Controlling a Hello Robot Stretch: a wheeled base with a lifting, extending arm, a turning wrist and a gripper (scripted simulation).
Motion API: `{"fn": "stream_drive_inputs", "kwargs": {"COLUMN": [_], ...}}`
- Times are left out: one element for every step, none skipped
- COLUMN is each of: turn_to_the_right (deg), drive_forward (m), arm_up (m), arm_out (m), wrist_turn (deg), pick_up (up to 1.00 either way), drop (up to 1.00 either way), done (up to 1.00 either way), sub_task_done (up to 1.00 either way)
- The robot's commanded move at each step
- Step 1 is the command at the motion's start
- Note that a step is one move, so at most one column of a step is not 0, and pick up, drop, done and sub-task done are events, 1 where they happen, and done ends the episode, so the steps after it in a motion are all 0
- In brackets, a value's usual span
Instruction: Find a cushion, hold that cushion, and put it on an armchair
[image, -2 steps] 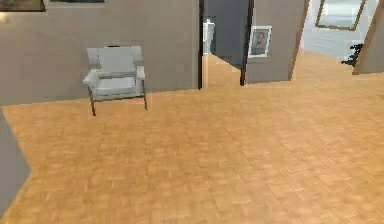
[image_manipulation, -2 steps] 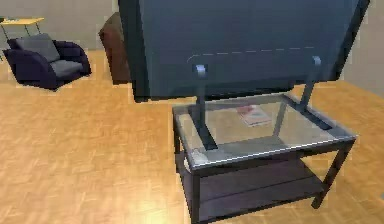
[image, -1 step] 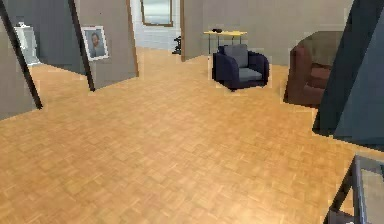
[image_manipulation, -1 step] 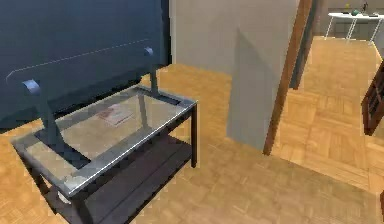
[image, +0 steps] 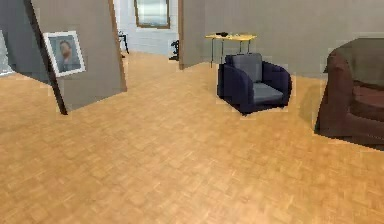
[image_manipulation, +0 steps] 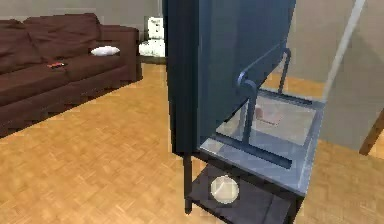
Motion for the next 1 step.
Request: {"fn": "stream_drive_inputs", "kwargs": {"turn_to_the_right": [36.0], "drive_forward": [0.0], "arm_up": [0.0], "arm_out": [0.0], "wrist_turn": [0.0], "pick_up": [0.0], "drop": [0.0], "done": [0.0], "sub_task_done": [0.0]}}
